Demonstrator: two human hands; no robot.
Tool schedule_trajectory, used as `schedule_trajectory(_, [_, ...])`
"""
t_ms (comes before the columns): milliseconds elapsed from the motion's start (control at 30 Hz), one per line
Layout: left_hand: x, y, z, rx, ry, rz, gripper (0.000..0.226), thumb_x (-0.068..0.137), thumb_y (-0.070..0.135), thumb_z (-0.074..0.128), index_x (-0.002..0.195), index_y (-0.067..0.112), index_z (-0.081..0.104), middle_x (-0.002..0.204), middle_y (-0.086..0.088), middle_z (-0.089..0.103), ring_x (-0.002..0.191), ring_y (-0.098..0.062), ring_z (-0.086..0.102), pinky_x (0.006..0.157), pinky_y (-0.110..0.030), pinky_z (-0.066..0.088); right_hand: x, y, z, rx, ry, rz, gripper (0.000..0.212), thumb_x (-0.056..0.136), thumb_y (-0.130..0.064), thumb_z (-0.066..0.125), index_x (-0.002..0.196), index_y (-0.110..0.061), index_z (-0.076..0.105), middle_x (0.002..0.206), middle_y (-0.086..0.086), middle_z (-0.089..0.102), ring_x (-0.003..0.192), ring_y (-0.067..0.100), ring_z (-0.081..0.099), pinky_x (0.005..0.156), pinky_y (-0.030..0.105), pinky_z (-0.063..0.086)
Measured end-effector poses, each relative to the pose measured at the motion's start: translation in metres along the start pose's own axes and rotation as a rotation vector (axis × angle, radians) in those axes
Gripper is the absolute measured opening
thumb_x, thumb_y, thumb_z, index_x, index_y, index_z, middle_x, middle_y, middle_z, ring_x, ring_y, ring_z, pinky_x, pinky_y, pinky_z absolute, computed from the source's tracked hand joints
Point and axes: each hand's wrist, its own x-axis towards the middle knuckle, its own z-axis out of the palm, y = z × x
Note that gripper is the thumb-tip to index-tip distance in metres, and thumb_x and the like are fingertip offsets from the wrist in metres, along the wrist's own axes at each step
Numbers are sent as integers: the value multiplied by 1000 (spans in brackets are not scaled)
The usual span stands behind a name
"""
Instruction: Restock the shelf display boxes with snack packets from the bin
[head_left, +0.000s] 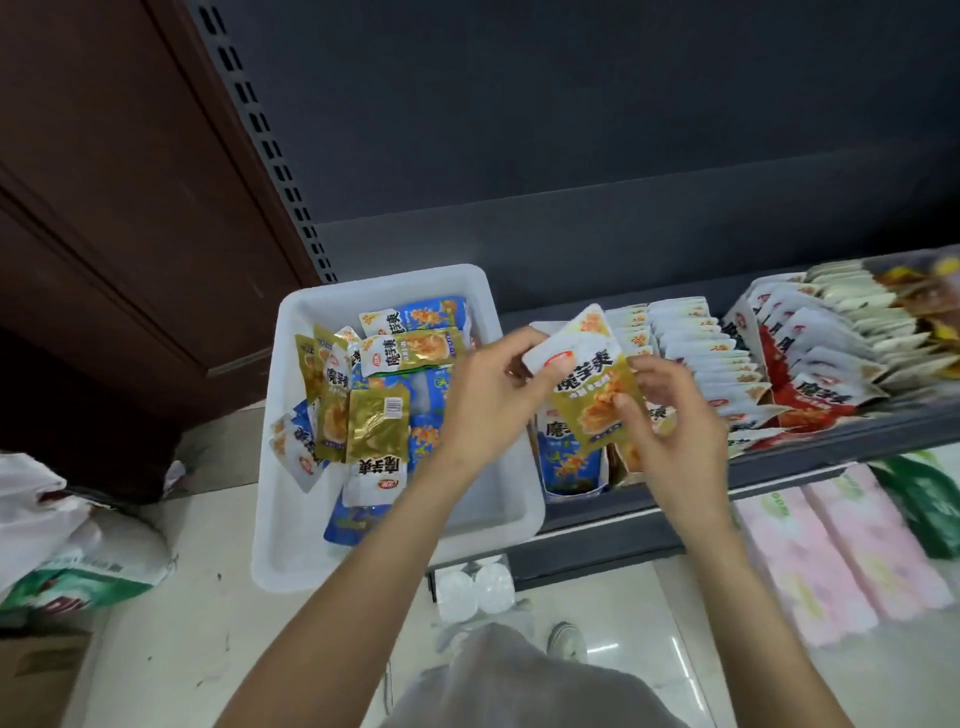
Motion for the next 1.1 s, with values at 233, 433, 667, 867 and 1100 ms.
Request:
schedule_trajectory(233, [11, 6, 73, 368, -125, 257, 15, 85, 34, 63, 86, 20, 68, 76, 8, 69, 61, -9, 57, 58, -29, 48, -16, 49, -37, -381, 179, 27, 37, 85, -9, 67, 120, -10, 53, 103, 8, 69, 87, 29, 67, 70, 37, 53])
schedule_trajectory(433, [21, -2, 84, 478, -105, 254, 16, 88, 32, 64, 97, 19, 68, 74, 1, 69, 64, -17, 63, 61, -29, 46, -22, 57, -31, -472, 122, -30, 34, 85, -2, 64, 117, -9, 57, 105, 7, 64, 71, 27, 66, 54, 35, 54])
schedule_trajectory(667, [23, -3, 78, 509, -148, 232, 16, 88, 30, 64, 99, 19, 69, 78, 3, 70, 67, -13, 63, 63, -28, 46, -25, 63, -19, -472, -3, -49, 41, 82, -1, 65, 122, -7, 58, 125, 9, 57, 85, 27, 68, 65, 35, 56])
schedule_trajectory(867, [24, -26, 102, 916, -290, 391, 33, 82, 31, 70, 113, 19, 67, 97, -1, 67, 91, -23, 58, 79, -31, 37, -38, 82, -3, -628, -110, 72, 45, 84, -11, 66, 126, -1, 55, 139, 19, 44, 110, 35, 60, 81, 40, 55])
schedule_trajectory(1100, [35, -36, 111, 1105, -162, 448, 48, 59, 35, 86, 102, 22, 69, 91, 1, 58, 87, -20, 53, 77, -31, 30, -44, 88, 9, -739, -112, -6, 31, 79, -16, 72, 107, -4, 68, 129, 18, 55, 112, 31, 60, 89, 43, 51])
